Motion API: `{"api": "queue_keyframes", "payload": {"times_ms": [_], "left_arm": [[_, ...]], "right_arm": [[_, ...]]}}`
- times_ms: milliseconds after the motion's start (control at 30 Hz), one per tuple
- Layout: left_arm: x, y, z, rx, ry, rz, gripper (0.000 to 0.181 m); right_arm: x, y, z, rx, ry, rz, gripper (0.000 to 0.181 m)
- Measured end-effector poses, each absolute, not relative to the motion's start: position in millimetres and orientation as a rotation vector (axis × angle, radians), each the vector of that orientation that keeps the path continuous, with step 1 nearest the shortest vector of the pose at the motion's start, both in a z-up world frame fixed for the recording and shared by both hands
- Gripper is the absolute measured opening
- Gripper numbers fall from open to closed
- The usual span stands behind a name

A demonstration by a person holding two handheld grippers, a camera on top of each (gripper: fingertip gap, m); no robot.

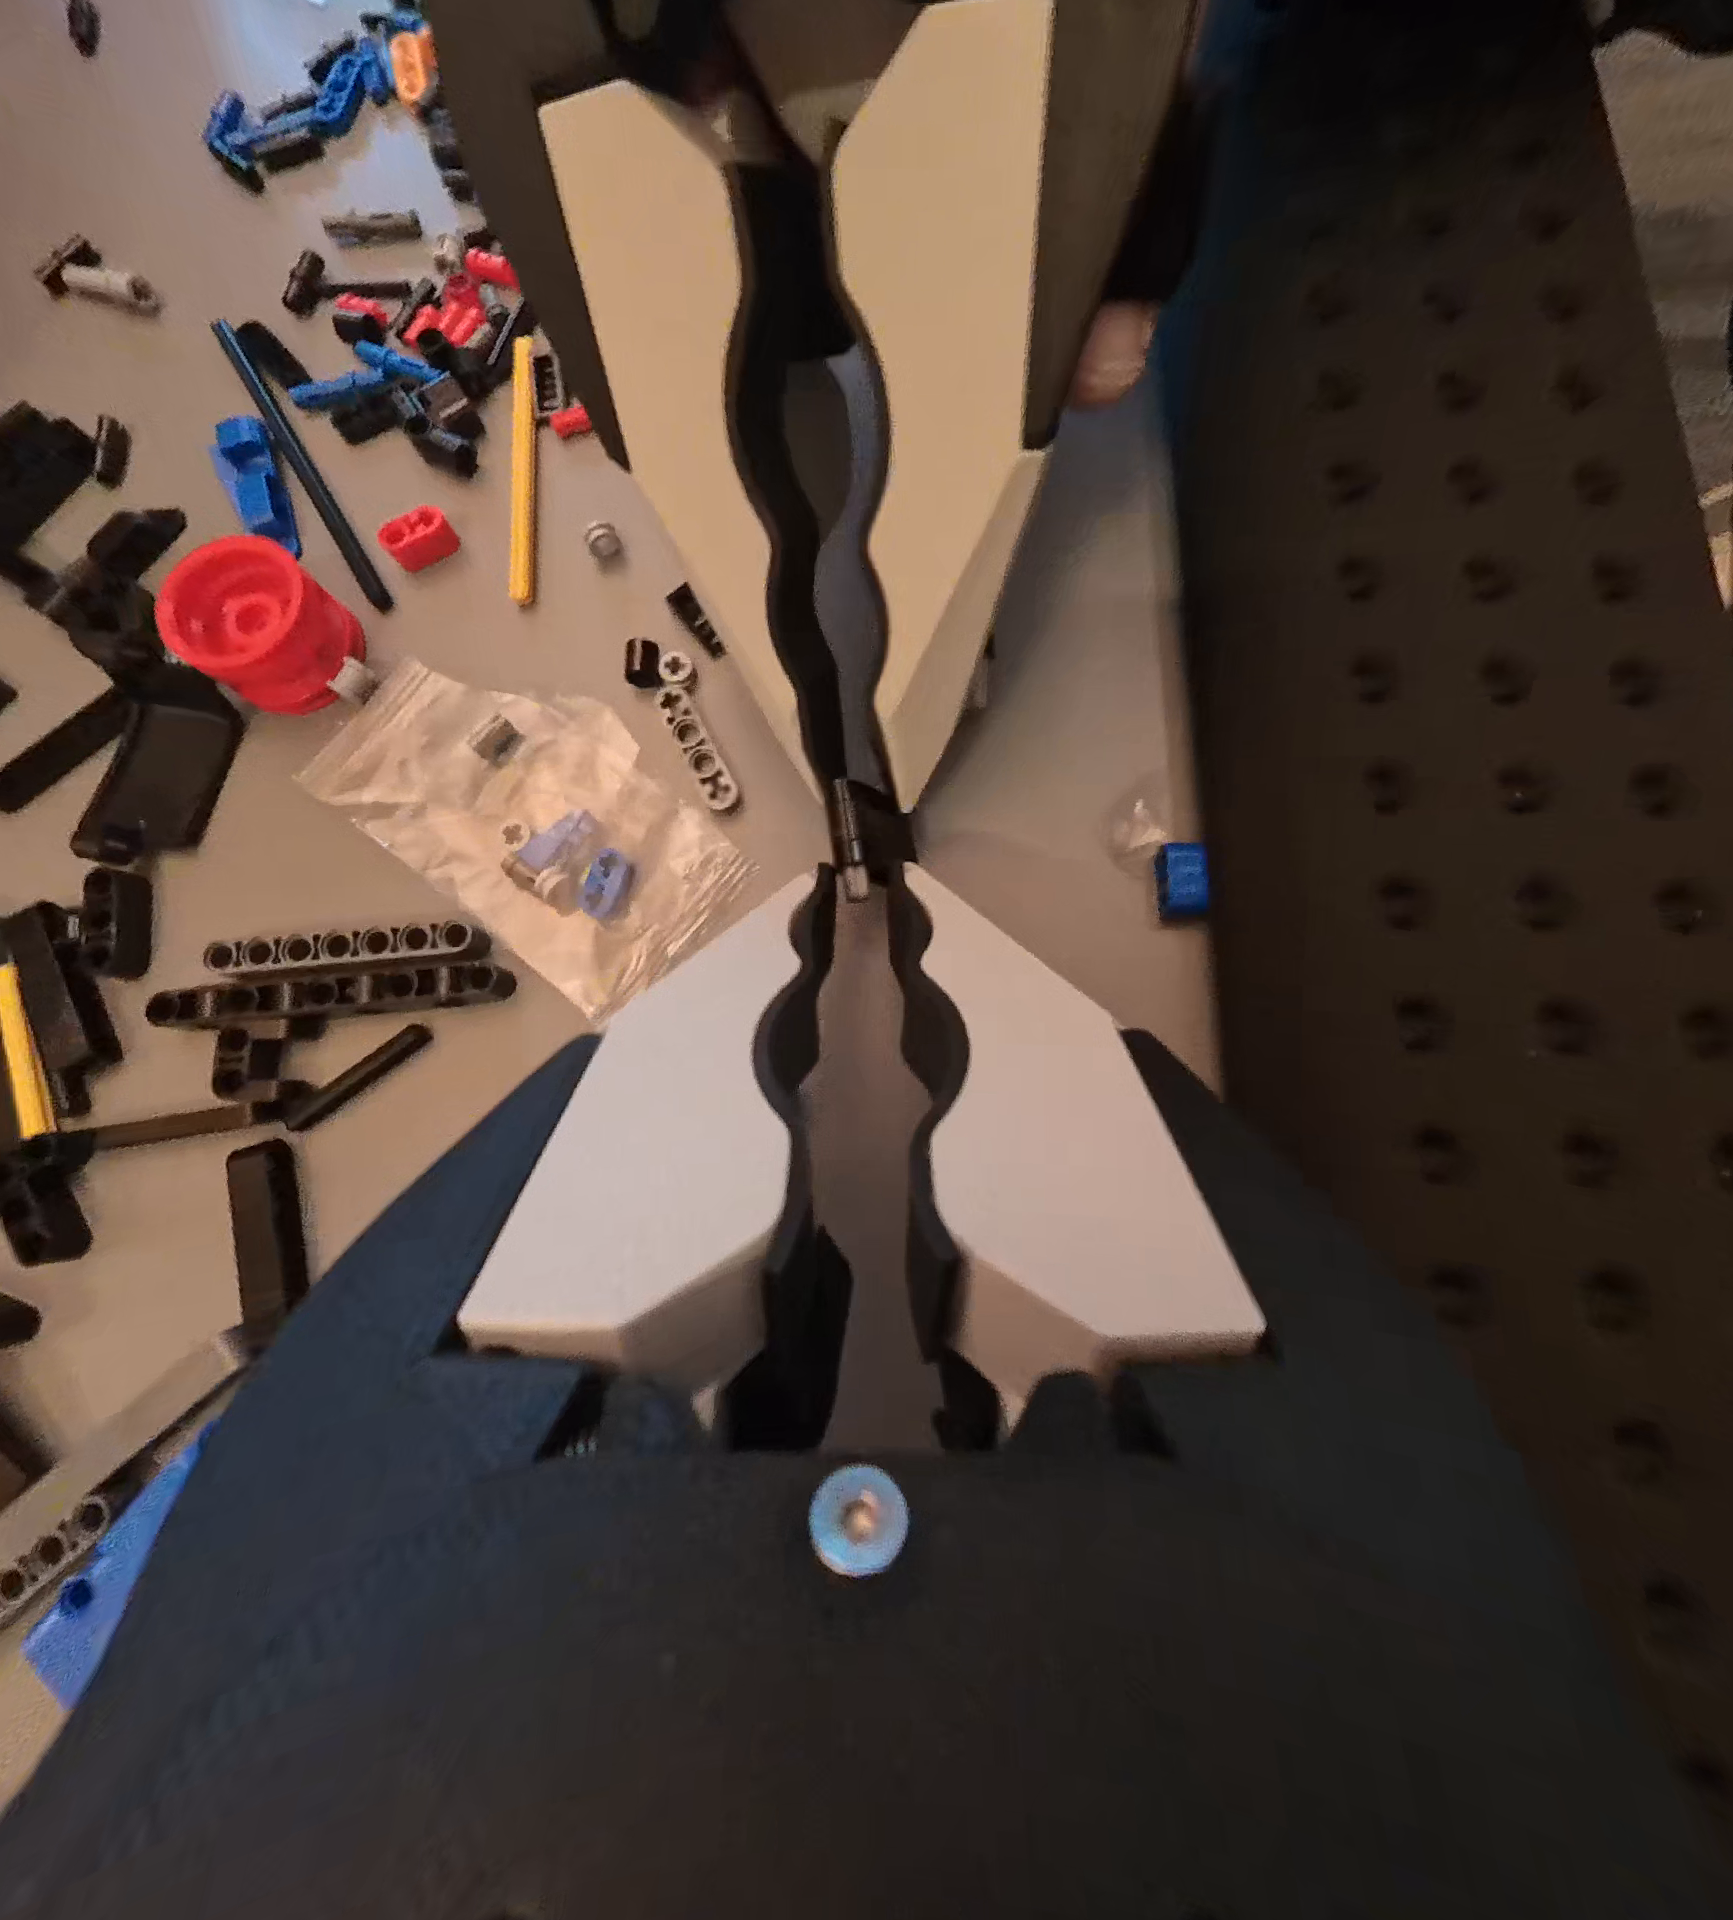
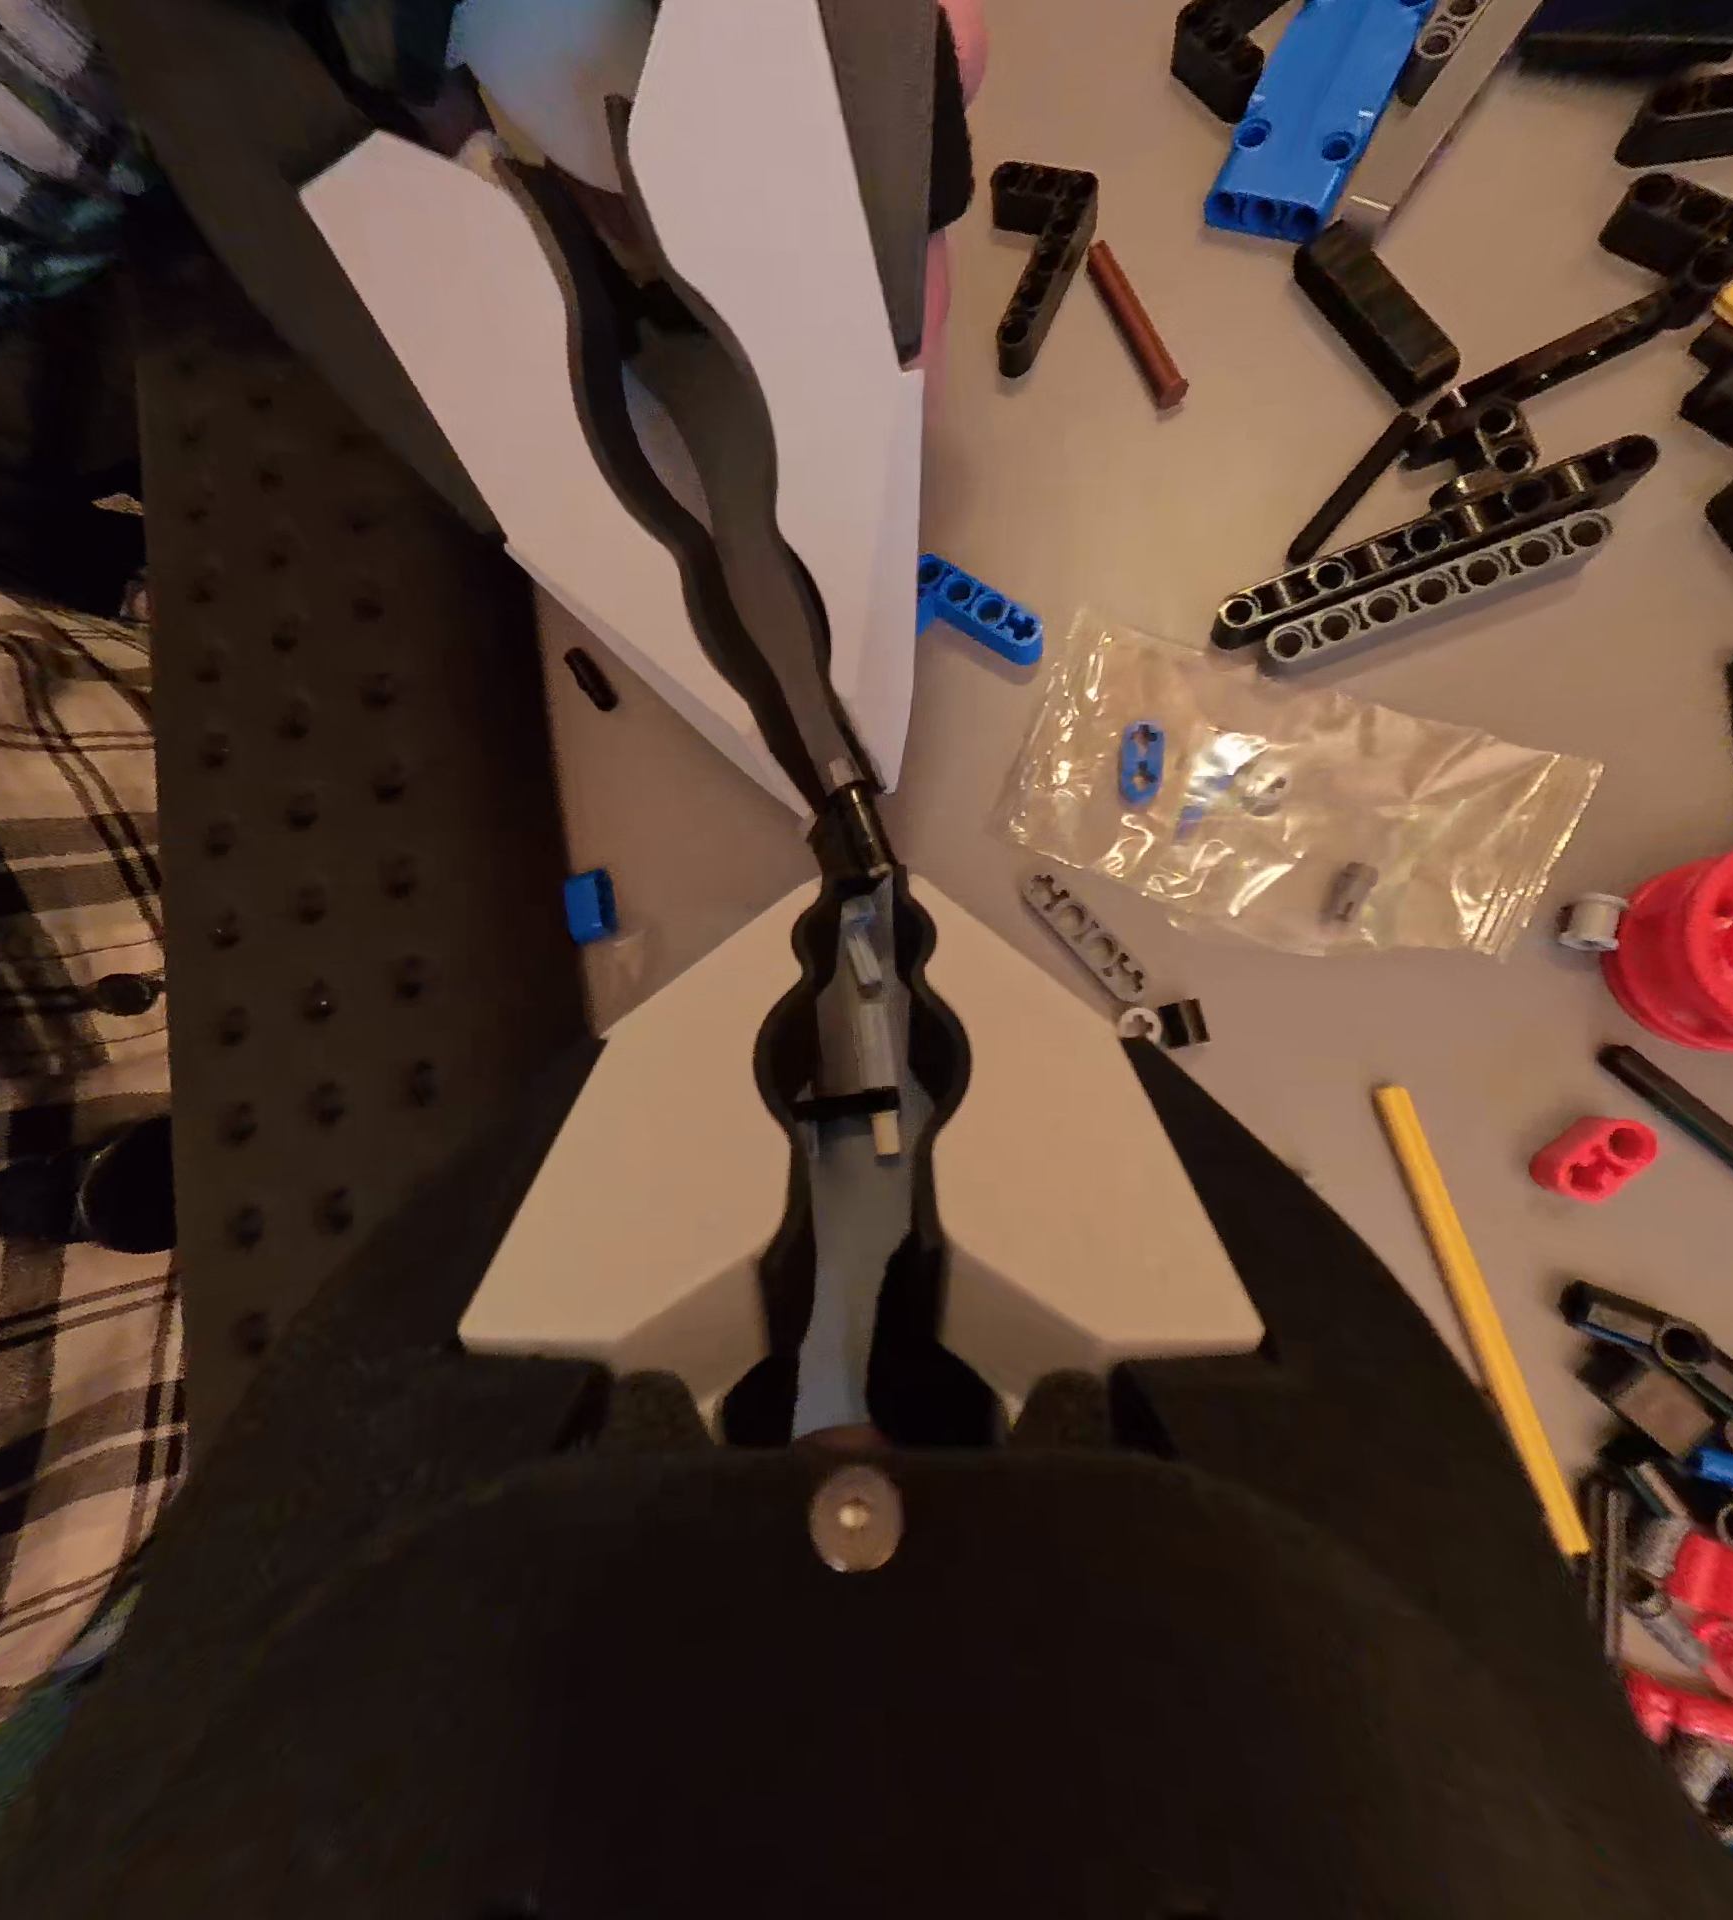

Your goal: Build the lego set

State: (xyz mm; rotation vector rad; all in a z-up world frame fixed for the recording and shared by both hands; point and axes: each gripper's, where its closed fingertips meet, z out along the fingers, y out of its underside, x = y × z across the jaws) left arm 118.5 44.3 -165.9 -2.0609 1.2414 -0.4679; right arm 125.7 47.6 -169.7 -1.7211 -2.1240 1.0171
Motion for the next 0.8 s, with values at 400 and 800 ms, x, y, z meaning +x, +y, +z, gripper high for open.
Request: {"api": "queue_keyframes", "payload": {"times_ms": [400,800], "left_arm": [[116,45,-162,-2.065,1.215,-0.497,0.02],[124,41,-174,-2.037,1.336,-0.394,0.023]], "right_arm": [[164,61,-172,-1.569,-2.147,0.767,0.033],[160,57,-176,-1.533,-2.142,0.824,0.028]]}}
